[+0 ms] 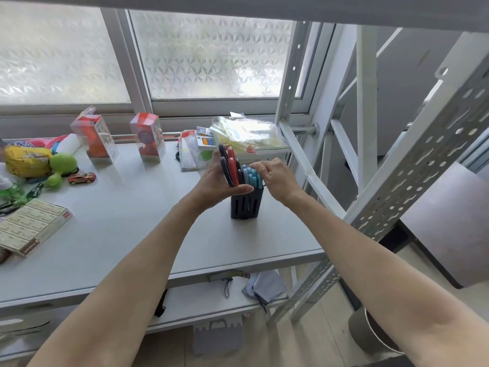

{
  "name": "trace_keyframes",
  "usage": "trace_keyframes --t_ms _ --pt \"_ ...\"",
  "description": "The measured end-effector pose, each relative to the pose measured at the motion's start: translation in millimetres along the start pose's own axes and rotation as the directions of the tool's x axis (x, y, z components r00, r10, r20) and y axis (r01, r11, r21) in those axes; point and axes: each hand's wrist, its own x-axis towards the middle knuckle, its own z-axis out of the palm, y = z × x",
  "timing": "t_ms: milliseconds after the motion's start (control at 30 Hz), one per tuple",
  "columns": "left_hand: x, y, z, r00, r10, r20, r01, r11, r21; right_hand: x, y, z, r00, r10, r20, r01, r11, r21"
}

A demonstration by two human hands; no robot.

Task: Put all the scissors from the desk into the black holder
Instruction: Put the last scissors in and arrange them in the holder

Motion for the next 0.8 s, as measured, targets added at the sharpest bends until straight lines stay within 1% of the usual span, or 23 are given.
trace_keyframes --t_ms 100,200,267,300,333,400,433,500,567,667,733,800 --pt "3.8 3.3 -0.9 1.000 0.019 -0.002 -0.019 0.999 0.038 0.0 2.4 2.2 1.000 0.004 -0.027 -0.004 1.000 -0.003" --pt "4.6 6.2 -2.5 0.999 0.019 0.030 -0.021 0.997 0.071 0.0 8.4 3.1 1.000 0.018 0.020 -0.017 0.999 -0.032" --pt "0.8 9.6 -4.3 0.997 0.034 0.065 -0.039 0.997 0.072 -3.0 13.1 0.1 0.998 0.004 0.061 -0.006 1.000 0.020" --pt "-1.4 9.5 -5.6 0.997 0.038 0.068 -0.040 0.999 0.036 -6.1 15.4 -1.2 0.998 0.000 0.069 -0.004 0.998 0.059" --pt "-4.0 9.9 -6.6 0.998 0.043 0.043 -0.042 0.999 -0.031 -9.6 18.0 -1.4 0.997 -0.012 0.071 0.005 0.995 0.095" --pt "-11.3 12.9 -8.5 0.996 0.048 -0.071 -0.059 0.987 -0.152 -15.7 20.6 1.6 0.997 -0.056 0.062 0.046 0.988 0.146" --pt "-14.6 15.6 -8.8 0.992 0.046 -0.118 -0.068 0.980 -0.187 -17.4 20.1 4.9 0.995 -0.080 0.058 0.069 0.983 0.169" --pt "-16.1 17.4 -8.2 0.987 0.027 -0.156 -0.063 0.971 -0.232 -19.8 16.0 13.7 0.993 -0.102 0.063 0.084 0.965 0.248" --pt "-13.1 16.8 -6.5 0.986 0.018 -0.164 -0.058 0.969 -0.239 -21.9 13.9 23.1 0.994 -0.096 0.054 0.074 0.944 0.321" --pt "-6.9 13.8 -3.9 0.984 0.032 -0.173 -0.066 0.979 -0.194 -23.4 13.5 28.2 0.995 -0.090 0.032 0.073 0.930 0.360" --pt "-5.4 12.4 -2.2 0.985 0.053 -0.167 -0.079 0.986 -0.150 -21.9 14.7 26.8 0.994 -0.098 0.056 0.072 0.933 0.352" --pt "-4.4 10.6 -0.5 0.984 0.053 -0.167 -0.077 0.988 -0.135 -19.9 15.9 24.7 0.991 -0.085 0.105 0.041 0.930 0.365"
